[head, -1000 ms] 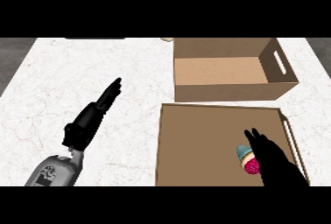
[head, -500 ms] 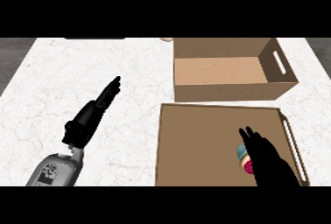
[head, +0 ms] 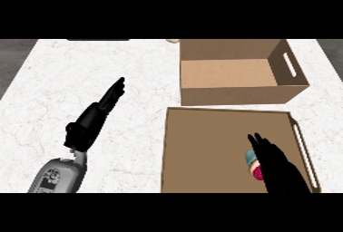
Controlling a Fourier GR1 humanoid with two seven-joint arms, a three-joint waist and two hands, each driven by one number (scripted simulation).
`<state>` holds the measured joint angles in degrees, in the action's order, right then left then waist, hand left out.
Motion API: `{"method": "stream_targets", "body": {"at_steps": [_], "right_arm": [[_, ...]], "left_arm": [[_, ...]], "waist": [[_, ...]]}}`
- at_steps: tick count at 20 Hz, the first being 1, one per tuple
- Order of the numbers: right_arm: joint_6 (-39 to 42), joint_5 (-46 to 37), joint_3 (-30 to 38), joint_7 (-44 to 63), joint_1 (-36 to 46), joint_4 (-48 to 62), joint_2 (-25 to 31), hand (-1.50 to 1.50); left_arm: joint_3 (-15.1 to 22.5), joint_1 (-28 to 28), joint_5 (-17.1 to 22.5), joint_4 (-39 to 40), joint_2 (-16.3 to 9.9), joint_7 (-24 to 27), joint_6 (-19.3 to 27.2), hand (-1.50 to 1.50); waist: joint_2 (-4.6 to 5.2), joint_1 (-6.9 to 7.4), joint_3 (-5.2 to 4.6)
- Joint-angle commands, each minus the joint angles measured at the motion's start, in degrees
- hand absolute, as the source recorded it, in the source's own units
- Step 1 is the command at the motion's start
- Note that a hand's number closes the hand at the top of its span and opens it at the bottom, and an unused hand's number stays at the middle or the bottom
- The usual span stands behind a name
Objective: Pick the cupcake from the tray and place it in the cardboard box
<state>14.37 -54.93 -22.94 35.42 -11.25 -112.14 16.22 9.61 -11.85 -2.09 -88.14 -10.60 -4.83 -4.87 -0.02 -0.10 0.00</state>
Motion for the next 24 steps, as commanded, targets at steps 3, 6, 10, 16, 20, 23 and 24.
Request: {"method": "stream_targets", "body": {"at_steps": [3,6,10,16,20,23,24], "right_arm": [[2.0,0.6,2.6,-1.4,-1.1,-0.3,0.4,-1.50],[1.3,-1.3,1.9,-1.5,4.2,7.9,-3.7,-1.50],[-2.5,-5.3,0.4,-3.9,2.5,10.9,-3.5,-1.50],[-3.8,-6.1,3.4,-7.2,-0.2,11.7,-1.1,-1.50],[-4.5,-4.9,4.4,-10.0,0.3,14.6,-1.7,1.50],[-2.7,-6.3,4.3,-10.2,4.6,17.0,-2.3,1.50],[-2.5,-6.7,5.3,-10.0,5.0,15.6,-1.7,1.50]], "left_arm": [[-0.3,-3.6,-2.6,3.2,3.8,-0.6,0.6,0.00],[-1.1,-0.3,-2.7,-0.8,2.6,-1.3,-1.3,0.00],[-1.6,2.8,-3.6,-1.1,2.0,0.6,-2.8,0.00],[-4.0,0.9,-3.9,3.2,2.3,3.6,-4.3,0.00],[-5.0,2.0,-2.3,-2.8,2.2,-1.2,-5.6,0.00],[-2.8,1.6,-5.2,-1.7,5.2,0.0,-2.9,0.00],[-4.7,1.3,-3.8,3.2,3.4,3.3,-5.6,0.00]], "waist": [[0.00,-0.22,0.00],[0.01,0.08,0.00],[0.00,0.11,0.00],[0.01,-0.12,-0.01],[-0.02,0.04,0.00],[0.01,0.11,0.00],[0.03,0.01,-0.01]]}}
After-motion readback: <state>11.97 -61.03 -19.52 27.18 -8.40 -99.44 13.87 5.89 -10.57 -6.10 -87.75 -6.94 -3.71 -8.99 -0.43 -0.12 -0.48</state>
